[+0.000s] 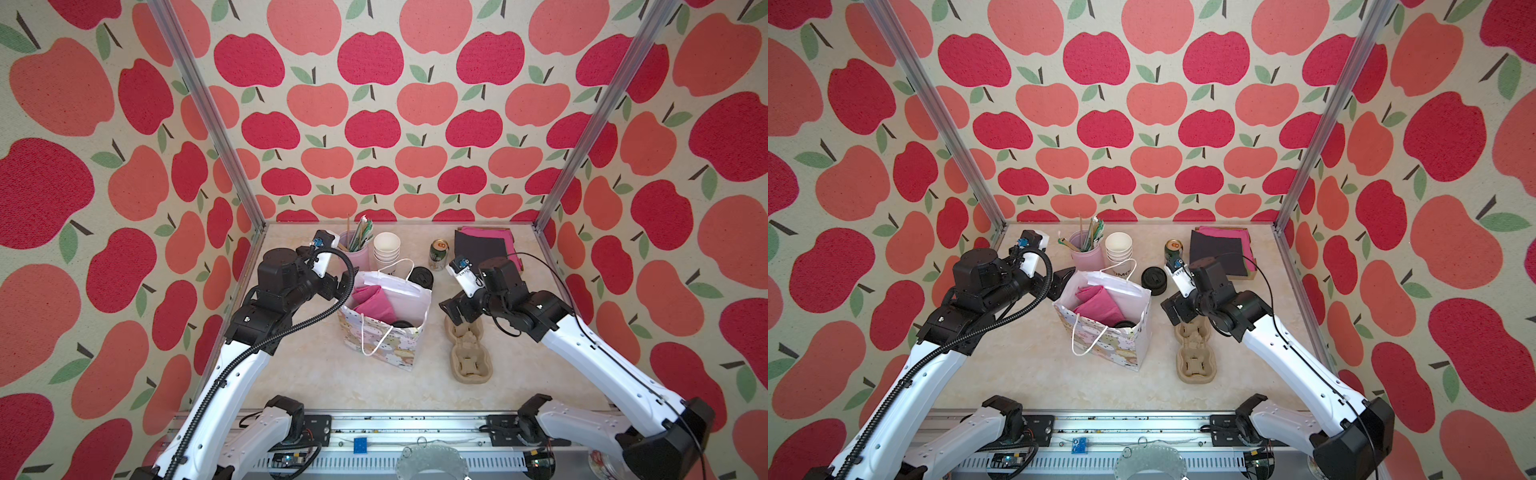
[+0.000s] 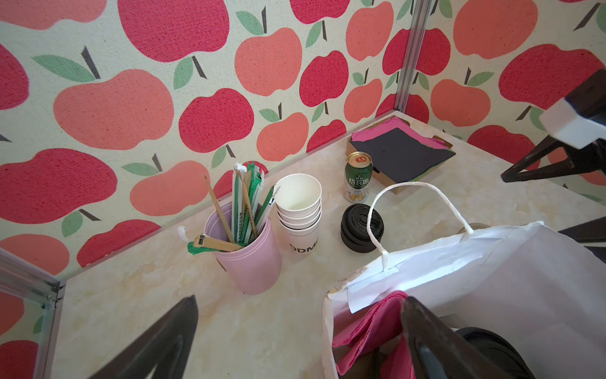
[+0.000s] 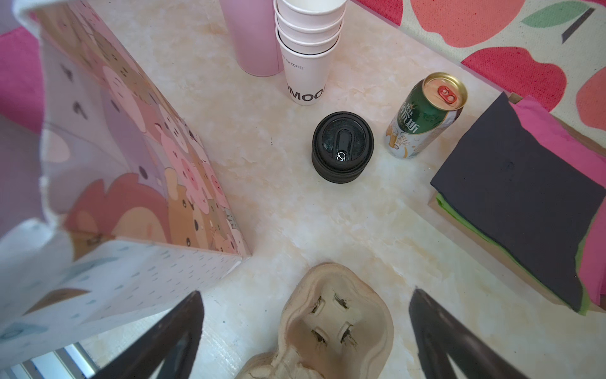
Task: Pack the takeout coffee
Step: 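Lift the left gripper out of the bag while the right gripper draws back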
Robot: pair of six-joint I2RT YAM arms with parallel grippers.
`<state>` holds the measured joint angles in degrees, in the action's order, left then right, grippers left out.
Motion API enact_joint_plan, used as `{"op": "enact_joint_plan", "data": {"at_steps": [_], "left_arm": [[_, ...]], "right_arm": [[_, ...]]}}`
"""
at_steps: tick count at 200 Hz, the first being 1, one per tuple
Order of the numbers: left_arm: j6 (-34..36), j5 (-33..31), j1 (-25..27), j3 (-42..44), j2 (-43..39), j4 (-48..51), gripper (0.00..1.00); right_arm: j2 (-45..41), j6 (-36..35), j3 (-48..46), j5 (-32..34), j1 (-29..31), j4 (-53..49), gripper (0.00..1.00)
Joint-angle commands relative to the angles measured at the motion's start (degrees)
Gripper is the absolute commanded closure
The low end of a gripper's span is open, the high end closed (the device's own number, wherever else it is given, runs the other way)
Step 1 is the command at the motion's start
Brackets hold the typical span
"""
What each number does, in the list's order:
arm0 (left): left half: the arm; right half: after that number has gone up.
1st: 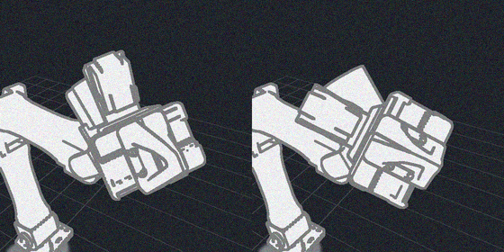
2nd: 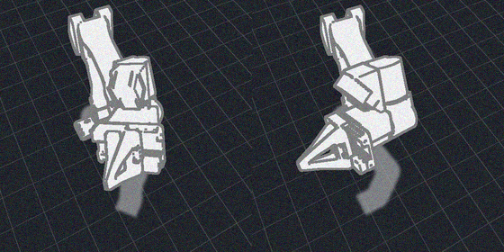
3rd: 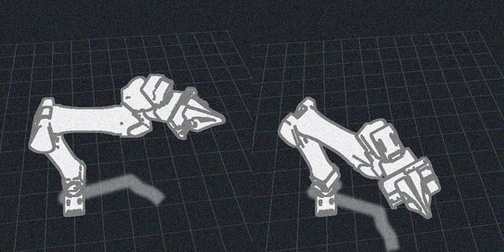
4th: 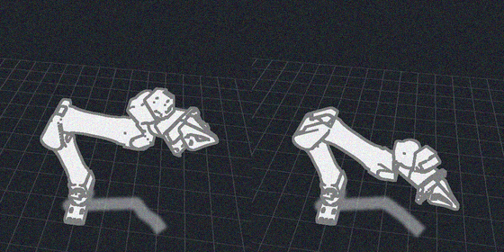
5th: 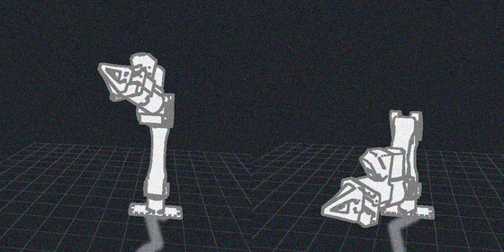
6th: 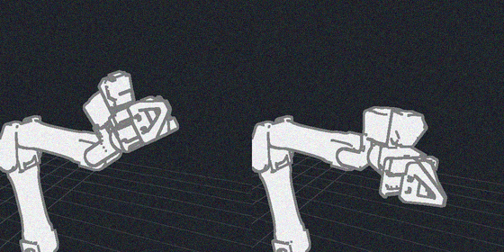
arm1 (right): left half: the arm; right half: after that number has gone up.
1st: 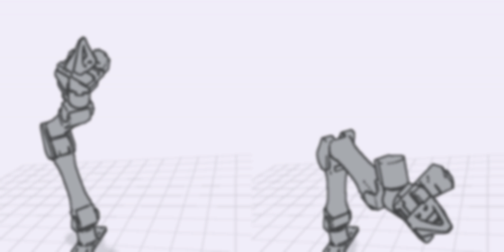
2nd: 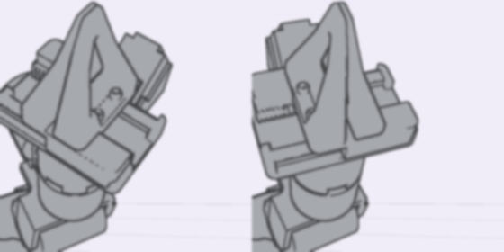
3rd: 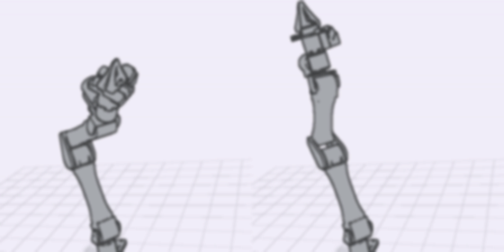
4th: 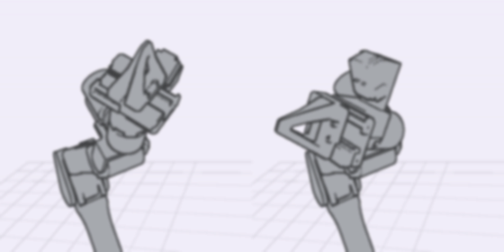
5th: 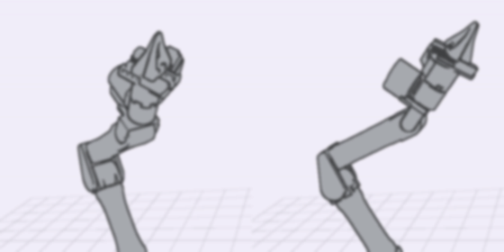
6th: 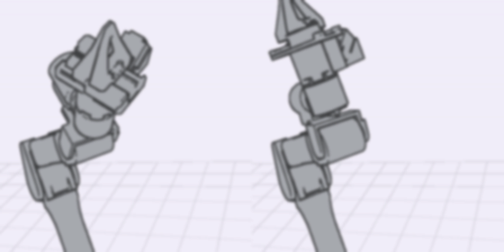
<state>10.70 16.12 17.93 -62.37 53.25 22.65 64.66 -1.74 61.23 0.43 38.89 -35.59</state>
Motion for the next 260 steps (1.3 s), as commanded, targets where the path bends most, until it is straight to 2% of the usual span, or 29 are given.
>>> {"op": "enact_joint_plan", "data": {"at_steps": [1, 111, 260], "left_arm": [[-2.74, 2.99, -1.03, 0.89, -0.20, -3.77, 0.01], [-3.98, 3.44, -1.10, 2.69, 0.28, -5.43, 0.01], [-8.55, -0.34, -2.00, 5.45, -1.32, -6.05, 0.01]], "right_arm": [[1.22, 3.48, -0.24, -3.31, 0.40, 1.78, 0.01], [5.42, 3.34, 2.21, -5.67, 0.39, 5.12, 0.01], [15.52, 4.31, 9.61, -10.39, 0.39, 9.31, 0.01]]}}
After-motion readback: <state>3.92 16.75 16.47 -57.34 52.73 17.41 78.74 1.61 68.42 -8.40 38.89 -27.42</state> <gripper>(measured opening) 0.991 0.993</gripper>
